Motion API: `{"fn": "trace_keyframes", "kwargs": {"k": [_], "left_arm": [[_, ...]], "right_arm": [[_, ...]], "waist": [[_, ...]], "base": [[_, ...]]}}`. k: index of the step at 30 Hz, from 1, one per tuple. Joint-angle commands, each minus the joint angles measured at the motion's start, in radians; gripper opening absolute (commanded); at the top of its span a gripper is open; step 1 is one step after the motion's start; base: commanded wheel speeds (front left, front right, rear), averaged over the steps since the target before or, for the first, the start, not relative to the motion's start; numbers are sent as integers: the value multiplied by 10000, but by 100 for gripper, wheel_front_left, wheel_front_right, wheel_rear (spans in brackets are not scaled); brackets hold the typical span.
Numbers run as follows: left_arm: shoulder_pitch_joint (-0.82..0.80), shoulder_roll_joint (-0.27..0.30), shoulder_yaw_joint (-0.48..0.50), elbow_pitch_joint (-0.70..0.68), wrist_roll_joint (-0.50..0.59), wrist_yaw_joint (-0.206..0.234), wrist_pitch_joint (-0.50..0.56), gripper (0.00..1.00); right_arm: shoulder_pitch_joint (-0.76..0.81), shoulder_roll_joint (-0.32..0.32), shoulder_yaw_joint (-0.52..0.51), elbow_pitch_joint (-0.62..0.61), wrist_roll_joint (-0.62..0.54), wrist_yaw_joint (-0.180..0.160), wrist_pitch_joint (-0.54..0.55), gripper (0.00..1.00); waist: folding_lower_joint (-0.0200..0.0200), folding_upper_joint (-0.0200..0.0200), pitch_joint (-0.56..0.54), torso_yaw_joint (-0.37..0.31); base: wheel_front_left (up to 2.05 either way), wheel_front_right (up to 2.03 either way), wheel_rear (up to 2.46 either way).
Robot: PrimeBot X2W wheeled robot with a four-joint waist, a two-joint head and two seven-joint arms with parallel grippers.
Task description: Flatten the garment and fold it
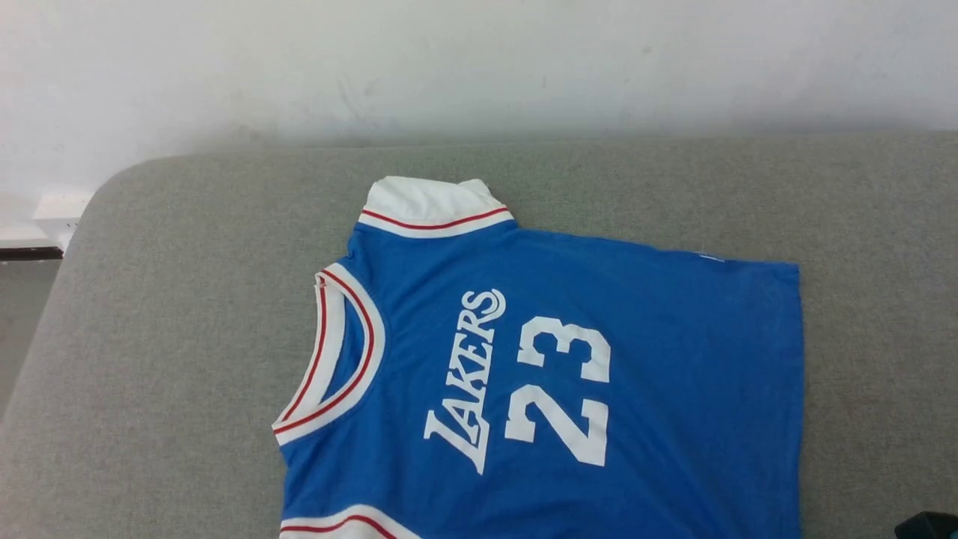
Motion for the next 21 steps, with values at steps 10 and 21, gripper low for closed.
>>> {"fn": "trace_keyframes", "kwargs": {"k": [10, 21], "left_arm": [[-1426, 149, 654, -425, 1221, -221, -1616, 0], [-4703, 592, 532, 938, 2515, -1041, -2864, 0]], "right_arm": [[-926, -486, 236, -509, -428, -7, -1813, 0], [-3350, -1304, 675, 427, -1742, -7, -4650, 0]], "waist": [[1, 0, 295, -88], [1, 0, 1787, -439]], "base": [[0, 0, 0], [0, 0, 0]]}}
